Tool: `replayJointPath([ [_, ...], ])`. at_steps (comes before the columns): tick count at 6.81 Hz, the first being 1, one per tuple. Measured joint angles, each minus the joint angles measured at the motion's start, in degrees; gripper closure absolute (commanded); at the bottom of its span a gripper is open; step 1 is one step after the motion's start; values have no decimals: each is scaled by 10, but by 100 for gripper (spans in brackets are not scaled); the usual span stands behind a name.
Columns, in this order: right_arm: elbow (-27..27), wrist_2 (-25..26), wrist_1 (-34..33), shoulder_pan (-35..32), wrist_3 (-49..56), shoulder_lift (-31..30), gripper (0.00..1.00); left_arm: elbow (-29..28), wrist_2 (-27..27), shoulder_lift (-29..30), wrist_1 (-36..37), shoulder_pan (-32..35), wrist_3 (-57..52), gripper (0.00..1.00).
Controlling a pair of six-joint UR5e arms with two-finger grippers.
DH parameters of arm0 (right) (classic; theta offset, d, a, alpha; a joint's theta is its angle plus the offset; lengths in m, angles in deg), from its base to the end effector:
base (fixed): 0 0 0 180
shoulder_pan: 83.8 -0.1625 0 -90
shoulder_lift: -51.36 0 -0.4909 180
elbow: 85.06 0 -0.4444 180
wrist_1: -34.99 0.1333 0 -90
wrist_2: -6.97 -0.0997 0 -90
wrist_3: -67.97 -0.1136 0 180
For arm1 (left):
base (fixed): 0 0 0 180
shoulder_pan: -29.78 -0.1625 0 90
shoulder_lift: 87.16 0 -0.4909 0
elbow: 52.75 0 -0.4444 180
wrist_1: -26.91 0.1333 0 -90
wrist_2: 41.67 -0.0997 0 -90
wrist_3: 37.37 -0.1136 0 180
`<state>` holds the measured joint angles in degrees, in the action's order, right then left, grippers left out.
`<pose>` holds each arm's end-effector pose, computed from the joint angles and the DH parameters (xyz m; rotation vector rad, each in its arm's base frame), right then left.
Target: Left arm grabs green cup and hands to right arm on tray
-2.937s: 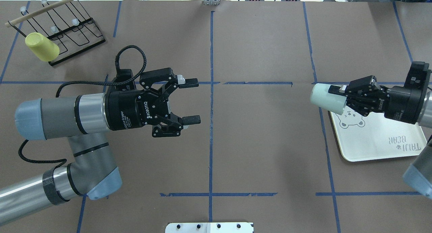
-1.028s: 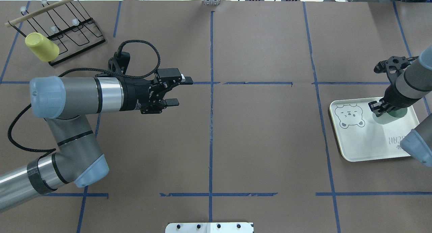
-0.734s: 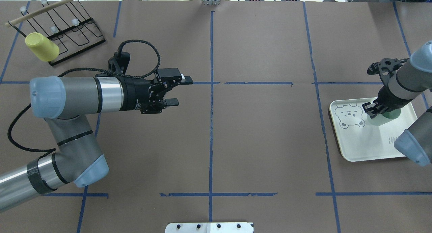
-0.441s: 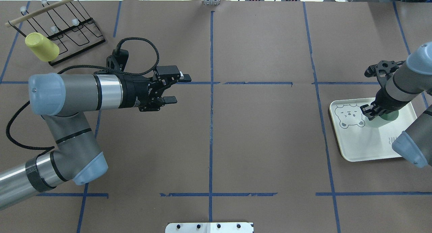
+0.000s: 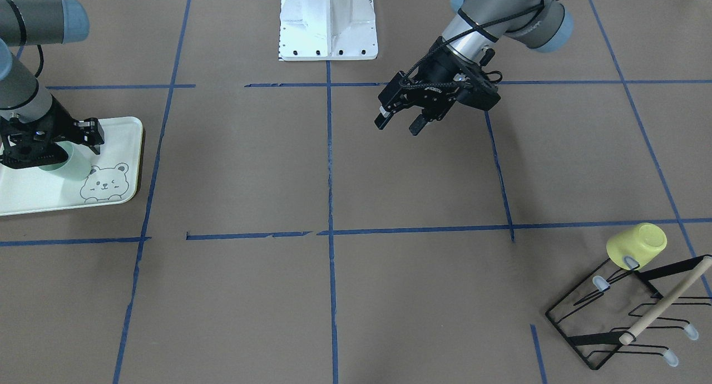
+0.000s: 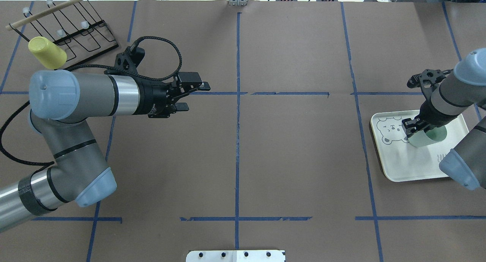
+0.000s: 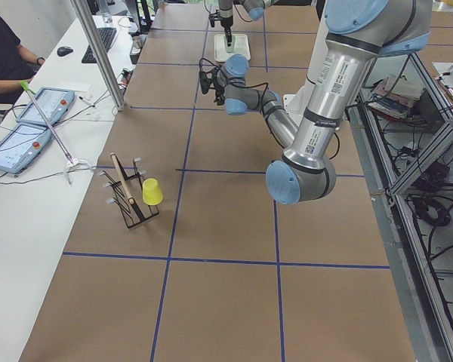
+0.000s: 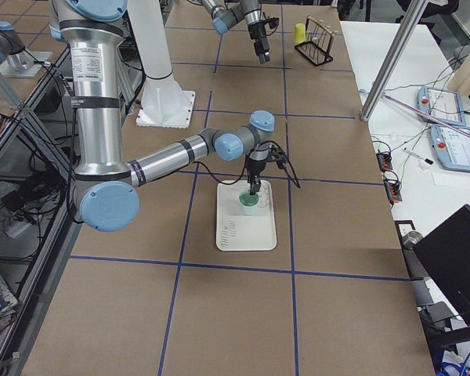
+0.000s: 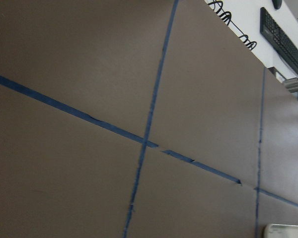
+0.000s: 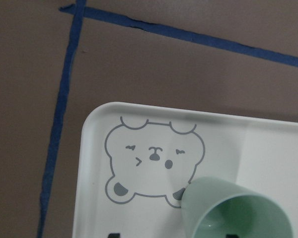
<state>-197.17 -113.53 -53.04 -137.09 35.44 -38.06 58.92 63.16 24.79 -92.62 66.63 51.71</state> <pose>-0.2660 -0.4833 0.5293 0.0481 -0.6705 -0.1847 0.4490 -0.4668 0.2476 0.2013 1.2800 -0.3725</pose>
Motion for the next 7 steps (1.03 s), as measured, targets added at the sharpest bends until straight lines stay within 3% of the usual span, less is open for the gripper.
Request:
replayJointPath([
  [2,-82,-11,-19,-64,2,-34,0,100,0,-54,182,17,-178,0],
  [5,-124,-94,-50,-206,49,-65,0,163,25,-176,228,87,-386,0],
  [7,-125,-153,-51,-296,151,-121,0,159,96,-241,237,200,-571,0],
])
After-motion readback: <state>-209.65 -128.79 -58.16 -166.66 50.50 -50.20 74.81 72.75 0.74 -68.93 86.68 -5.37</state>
